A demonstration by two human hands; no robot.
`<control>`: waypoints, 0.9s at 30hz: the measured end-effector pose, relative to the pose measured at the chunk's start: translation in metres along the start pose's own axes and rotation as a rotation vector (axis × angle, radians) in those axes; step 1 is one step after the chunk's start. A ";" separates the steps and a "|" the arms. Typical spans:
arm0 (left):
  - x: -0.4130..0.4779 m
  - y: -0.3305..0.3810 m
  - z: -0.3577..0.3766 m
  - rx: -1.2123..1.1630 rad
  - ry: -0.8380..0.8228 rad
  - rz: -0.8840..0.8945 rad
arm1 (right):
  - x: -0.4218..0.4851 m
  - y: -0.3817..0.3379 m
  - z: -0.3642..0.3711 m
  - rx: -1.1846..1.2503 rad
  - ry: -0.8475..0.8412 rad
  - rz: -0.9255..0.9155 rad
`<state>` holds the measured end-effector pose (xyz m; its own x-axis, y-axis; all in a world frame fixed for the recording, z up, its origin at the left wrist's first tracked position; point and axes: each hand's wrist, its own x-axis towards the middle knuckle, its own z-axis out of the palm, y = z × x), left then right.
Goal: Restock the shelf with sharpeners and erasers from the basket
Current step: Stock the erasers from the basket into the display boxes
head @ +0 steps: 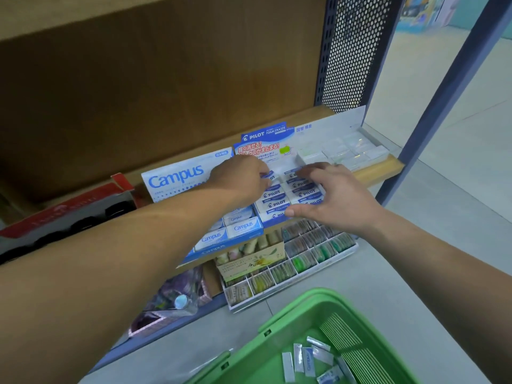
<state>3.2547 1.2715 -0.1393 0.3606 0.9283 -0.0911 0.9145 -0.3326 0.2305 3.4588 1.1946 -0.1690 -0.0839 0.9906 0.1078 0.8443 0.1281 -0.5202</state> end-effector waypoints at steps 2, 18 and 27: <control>0.002 0.003 -0.005 -0.043 -0.040 -0.008 | -0.001 -0.001 0.000 -0.015 -0.030 0.004; -0.166 0.032 0.053 -0.541 0.008 0.278 | -0.142 -0.038 -0.011 -0.180 -0.078 -0.044; -0.256 0.025 0.221 -0.387 -0.669 -0.103 | -0.244 -0.002 0.102 -0.233 -0.883 0.307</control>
<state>3.2261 0.9883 -0.3242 0.4234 0.6127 -0.6673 0.8649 -0.0540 0.4991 3.4235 0.9578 -0.2801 -0.1294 0.6697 -0.7313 0.9718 -0.0610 -0.2278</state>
